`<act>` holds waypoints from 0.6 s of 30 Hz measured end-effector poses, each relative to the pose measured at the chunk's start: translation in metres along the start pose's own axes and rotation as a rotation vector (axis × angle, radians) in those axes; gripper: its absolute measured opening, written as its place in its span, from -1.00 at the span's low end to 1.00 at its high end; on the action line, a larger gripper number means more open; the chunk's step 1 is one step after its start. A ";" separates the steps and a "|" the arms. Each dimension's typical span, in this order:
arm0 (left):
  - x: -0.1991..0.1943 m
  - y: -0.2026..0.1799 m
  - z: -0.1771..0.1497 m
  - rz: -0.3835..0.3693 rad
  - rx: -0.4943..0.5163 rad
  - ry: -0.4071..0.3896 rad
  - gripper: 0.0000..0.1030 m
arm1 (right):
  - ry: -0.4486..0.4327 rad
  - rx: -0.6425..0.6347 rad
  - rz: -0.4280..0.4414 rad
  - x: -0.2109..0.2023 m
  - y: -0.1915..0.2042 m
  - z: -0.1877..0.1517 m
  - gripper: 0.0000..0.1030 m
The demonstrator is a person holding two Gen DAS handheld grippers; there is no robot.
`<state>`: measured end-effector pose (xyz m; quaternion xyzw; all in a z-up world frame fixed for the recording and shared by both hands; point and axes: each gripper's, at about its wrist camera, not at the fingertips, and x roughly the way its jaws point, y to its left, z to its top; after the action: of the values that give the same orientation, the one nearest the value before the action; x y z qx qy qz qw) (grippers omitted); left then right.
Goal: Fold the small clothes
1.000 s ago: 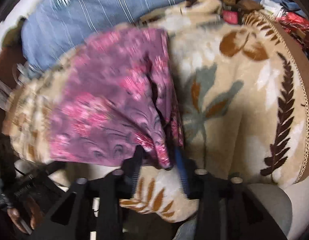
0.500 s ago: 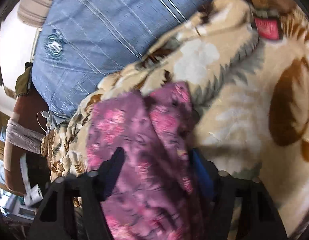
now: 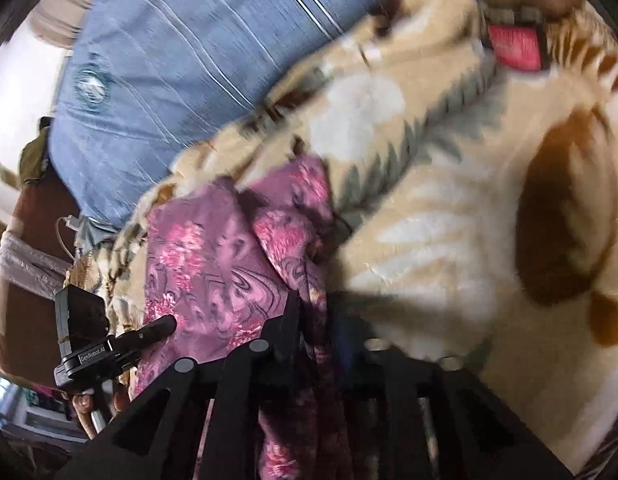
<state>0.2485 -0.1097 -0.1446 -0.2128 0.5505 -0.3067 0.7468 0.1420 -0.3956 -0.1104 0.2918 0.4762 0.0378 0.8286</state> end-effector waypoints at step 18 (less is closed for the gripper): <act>0.027 0.031 0.060 -0.179 -0.146 0.031 0.21 | 0.183 -0.107 0.095 0.060 0.014 0.064 0.38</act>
<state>0.3184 -0.1077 -0.1654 -0.3102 0.5617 -0.3344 0.6902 0.2300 -0.3921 -0.1253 0.2650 0.5328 0.1290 0.7933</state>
